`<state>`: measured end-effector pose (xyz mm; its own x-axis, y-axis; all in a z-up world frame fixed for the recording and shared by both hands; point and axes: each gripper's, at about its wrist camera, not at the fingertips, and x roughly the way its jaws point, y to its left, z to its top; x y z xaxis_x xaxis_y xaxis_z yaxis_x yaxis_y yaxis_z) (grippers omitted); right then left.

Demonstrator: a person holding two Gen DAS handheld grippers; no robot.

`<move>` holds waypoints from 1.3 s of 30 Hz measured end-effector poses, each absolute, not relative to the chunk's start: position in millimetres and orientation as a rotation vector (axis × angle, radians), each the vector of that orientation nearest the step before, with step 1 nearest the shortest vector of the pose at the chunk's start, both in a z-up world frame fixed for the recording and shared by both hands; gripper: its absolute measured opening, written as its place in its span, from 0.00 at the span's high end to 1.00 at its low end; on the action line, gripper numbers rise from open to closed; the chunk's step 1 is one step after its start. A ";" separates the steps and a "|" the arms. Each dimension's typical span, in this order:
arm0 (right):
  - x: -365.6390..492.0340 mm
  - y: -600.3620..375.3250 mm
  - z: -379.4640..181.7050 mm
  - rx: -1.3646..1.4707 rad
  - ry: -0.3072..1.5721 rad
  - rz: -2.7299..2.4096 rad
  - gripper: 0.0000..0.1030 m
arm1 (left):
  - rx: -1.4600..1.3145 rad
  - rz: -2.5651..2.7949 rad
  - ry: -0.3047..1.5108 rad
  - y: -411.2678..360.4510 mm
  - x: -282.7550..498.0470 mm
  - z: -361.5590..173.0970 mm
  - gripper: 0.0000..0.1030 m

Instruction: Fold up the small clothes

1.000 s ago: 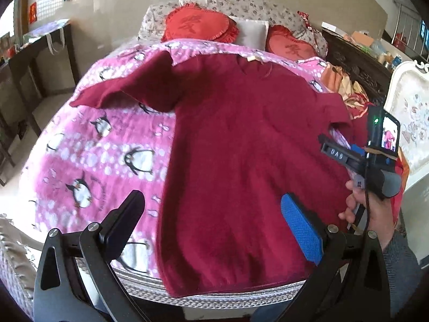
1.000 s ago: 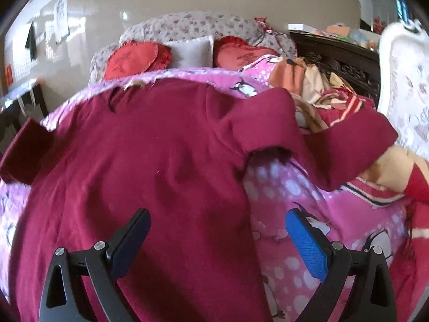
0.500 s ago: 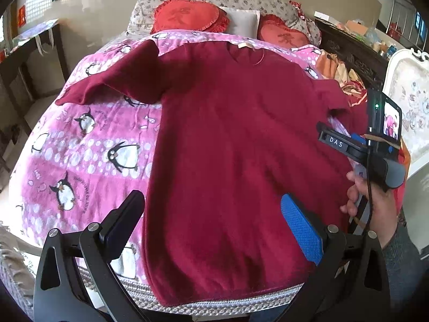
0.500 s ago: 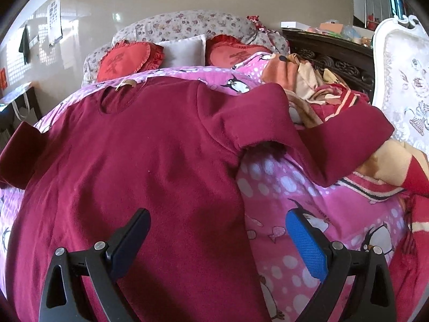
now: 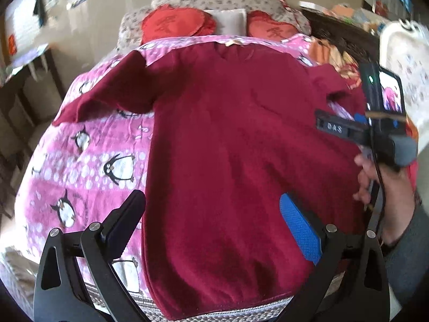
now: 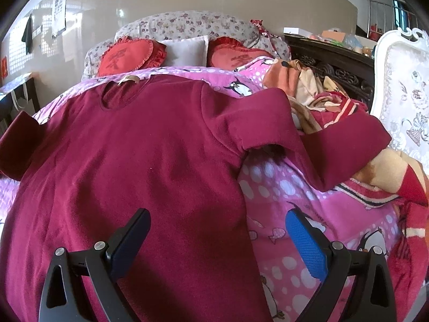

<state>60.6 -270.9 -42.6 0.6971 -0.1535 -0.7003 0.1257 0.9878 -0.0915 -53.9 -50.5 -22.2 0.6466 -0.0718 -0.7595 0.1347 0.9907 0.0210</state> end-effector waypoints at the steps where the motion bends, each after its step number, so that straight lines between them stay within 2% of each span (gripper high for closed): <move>1: 60.8 -270.2 -42.8 -0.042 0.786 -0.157 0.03 | 0.086 -0.123 0.861 -50.5 -53.5 -22.4 0.02; 9: 65.0 -266.8 -46.2 -0.072 0.808 -0.167 0.03 | 0.044 -0.165 0.875 -40.8 -41.7 -24.1 0.02; 18: 66.9 -266.0 -48.1 -0.069 0.813 -0.177 0.03 | 0.060 -0.068 0.812 -32.9 -22.5 -37.2 0.02; 27: 70.2 -267.6 -49.6 -0.049 0.824 -0.155 0.03 | 0.032 -0.031 0.773 -15.0 53.1 -17.3 0.02; 33: 72.0 -266.9 -51.0 -0.045 0.837 -0.138 0.03 | 0.038 0.018 0.998 -7.8 90.3 -89.0 0.01; 35: 75.4 -266.1 -53.5 -0.046 0.863 -0.124 0.03 | -0.047 0.010 0.953 2.7 84.0 -88.8 0.01; 39: 85.5 -272.0 -63.0 0.006 0.947 -0.101 0.02 | -0.035 0.020 0.960 1.2 84.9 -89.6 0.00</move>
<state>85.5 -272.0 -63.0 0.5798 -0.0834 -0.8105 0.0890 0.9953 -0.0388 84.9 1.2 -89.6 0.5737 0.0015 -0.8191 -0.0326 0.9992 -0.0211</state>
